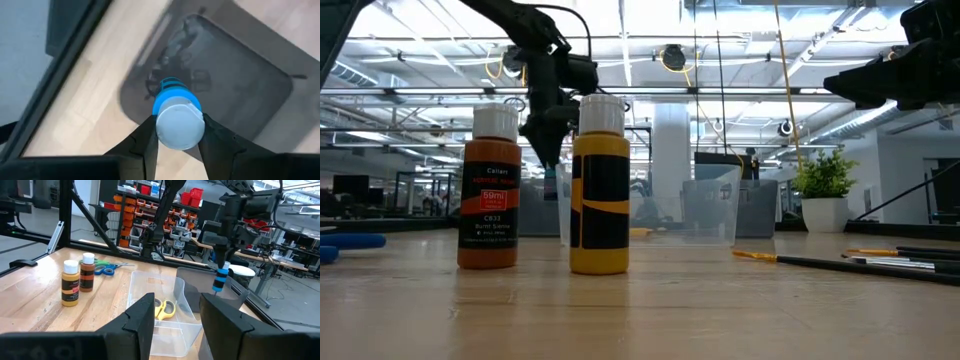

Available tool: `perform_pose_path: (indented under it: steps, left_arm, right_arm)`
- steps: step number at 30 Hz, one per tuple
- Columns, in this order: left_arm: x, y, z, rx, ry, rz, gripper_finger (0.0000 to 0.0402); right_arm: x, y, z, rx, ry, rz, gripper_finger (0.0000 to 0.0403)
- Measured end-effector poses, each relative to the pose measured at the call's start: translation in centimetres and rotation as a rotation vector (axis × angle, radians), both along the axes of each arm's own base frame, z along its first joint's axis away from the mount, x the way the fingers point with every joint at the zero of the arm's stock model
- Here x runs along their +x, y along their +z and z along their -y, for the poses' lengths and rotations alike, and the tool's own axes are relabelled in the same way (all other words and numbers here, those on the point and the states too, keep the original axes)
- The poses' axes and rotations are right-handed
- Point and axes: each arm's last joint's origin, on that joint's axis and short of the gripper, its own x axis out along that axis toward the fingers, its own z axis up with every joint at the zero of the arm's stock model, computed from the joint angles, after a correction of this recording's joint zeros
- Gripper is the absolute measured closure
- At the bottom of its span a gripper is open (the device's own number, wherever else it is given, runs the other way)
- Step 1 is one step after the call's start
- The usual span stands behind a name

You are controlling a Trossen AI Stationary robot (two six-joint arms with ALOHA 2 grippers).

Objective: Pick & Place Paint Supplies
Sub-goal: Put the blue paint bottle into the left black bin

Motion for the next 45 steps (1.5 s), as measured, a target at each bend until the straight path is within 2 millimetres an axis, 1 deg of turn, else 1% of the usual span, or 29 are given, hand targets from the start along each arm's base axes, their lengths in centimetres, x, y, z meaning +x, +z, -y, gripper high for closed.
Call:
perform_pose_path:
  steps: [3, 7, 13, 17, 23, 28, 33, 35, 40, 45]
  left_arm:
    - [0.1, 0.0, -0.5, 0.004, 0.020, 0.040, 0.0279]
    - [1.0, 0.2, -0.3, 0.018, 0.033, 0.114, 0.0279]
    - [2.6, 0.4, 0.7, 0.057, 0.004, 0.167, 0.0279]
    - [3.2, 0.3, 1.3, 0.055, -0.019, 0.179, 0.0279]
    - [4.0, -1.1, 1.4, 0.029, -0.012, 0.147, 0.0279]
    - [4.9, -3.2, 1.2, 0.001, -0.013, 0.105, 0.0279]
    - [5.2, -3.8, 1.0, 0.000, -0.013, 0.101, 0.0279]
    - [5.3, -3.8, 1.0, 0.002, -0.016, 0.103, 0.0263]
    - [5.4, -3.7, 1.4, 0.005, -0.029, 0.102, 0.0195]
    - [5.6, -2.6, 1.4, 0.009, -0.038, 0.112, 0.0149]
  right_arm:
    - [0.0, 0.0, 0.0, 0.000, 0.000, 0.000, 0.0261]
    - [0.0, 0.0, 0.0, 0.000, 0.000, 0.000, 0.0261]
    - [0.0, 0.0, 0.0, 0.000, 0.000, 0.000, 0.0261]
    - [0.0, 0.0, 0.0, 0.000, 0.000, 0.000, 0.0261]
    - [0.0, 0.0, 0.0, 0.000, 0.000, 0.000, 0.0261]
    - [0.0, 0.0, 0.0, 0.000, 0.000, 0.000, 0.0261]
    - [0.0, 0.0, 0.0, 0.000, 0.000, 0.001, 0.0261]
    - [0.0, 0.0, 0.0, 0.000, 0.000, 0.000, 0.0261]
    - [0.0, 0.0, 0.0, 0.000, 0.000, 0.001, 0.0261]
    - [0.0, 0.0, 0.0, 0.000, 0.000, 0.001, 0.0261]
